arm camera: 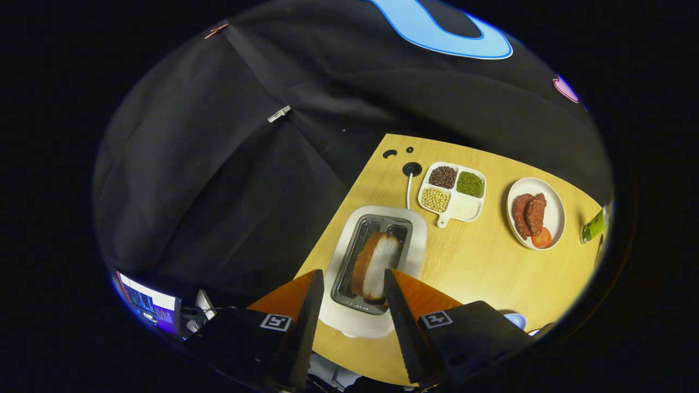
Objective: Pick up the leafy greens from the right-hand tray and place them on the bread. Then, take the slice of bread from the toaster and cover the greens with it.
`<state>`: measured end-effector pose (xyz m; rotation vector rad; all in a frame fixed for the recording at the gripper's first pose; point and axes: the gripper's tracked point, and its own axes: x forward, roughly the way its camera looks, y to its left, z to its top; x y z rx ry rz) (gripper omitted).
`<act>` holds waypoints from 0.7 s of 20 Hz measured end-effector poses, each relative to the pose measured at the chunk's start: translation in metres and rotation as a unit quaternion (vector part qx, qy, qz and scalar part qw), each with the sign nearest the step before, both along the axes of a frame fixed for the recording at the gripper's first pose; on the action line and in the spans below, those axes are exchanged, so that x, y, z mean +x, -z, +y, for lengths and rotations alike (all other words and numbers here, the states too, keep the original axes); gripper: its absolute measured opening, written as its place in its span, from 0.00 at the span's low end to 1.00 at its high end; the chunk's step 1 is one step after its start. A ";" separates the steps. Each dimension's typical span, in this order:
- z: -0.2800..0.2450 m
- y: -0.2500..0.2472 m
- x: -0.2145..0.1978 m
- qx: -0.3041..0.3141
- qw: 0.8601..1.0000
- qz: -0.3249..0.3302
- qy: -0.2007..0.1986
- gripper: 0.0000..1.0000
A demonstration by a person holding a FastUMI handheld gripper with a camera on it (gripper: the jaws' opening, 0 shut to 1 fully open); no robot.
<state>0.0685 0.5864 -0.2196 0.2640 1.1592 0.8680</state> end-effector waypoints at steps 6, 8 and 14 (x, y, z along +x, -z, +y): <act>0.010 0.046 0.000 -0.077 0.997 -0.001 -0.002 0.71; 0.003 0.051 0.006 -0.085 0.996 -0.013 0.004 0.53; -0.008 0.041 -0.002 -0.014 0.999 0.025 0.015 0.18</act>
